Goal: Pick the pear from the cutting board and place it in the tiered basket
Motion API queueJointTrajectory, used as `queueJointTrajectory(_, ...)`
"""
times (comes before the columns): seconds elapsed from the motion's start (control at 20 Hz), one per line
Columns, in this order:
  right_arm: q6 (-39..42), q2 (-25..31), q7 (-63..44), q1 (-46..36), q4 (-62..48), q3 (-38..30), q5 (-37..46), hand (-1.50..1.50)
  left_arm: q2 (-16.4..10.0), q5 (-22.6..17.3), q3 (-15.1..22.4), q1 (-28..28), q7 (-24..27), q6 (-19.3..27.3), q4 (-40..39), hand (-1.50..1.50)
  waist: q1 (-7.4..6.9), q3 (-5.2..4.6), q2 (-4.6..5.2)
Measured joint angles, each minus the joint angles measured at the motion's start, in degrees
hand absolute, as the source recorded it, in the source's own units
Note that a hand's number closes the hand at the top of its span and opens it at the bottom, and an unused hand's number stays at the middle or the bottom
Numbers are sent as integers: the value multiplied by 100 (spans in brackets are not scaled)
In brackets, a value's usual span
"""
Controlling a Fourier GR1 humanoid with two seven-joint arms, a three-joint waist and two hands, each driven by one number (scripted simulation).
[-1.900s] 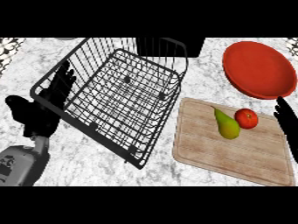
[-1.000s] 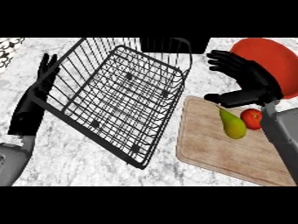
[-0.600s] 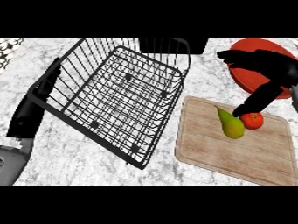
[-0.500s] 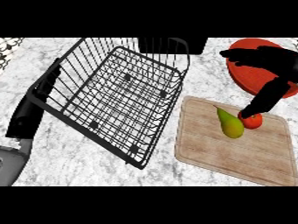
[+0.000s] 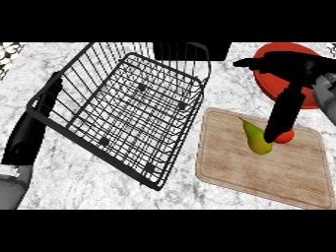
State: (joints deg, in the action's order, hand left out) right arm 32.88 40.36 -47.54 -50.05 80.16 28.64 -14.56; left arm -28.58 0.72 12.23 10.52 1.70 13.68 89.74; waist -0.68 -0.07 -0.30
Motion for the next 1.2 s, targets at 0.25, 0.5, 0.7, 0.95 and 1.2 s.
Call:
queueJointTrajectory(0.25, -344, -494, -470, 28, 144, 276, 293, -150, 43, 46, -19, -245, 20, -64, 180, 0, 1, -4, 13)
queueJointTrajectory(0.5, -416, -692, -650, 106, 139, 680, 751, -150, 29, 31, -75, -355, 51, -226, 269, 0, 13, -5, 20)
queueJointTrajectory(0.7, -487, -810, -785, 177, 49, 944, 1141, -150, 84, 93, -98, -440, 115, -236, 308, 0, 17, -3, 20)
queueJointTrajectory(0.95, -470, -828, -691, 498, -90, 1102, 1651, -150, 172, 200, -144, -485, 229, -275, 275, 0, 34, 2, 16)
queueJointTrajectory(1.2, -213, -737, -592, 674, -63, 1056, 1645, -150, 240, 292, -202, -520, 167, -300, 312, 0, 48, 1, 12)
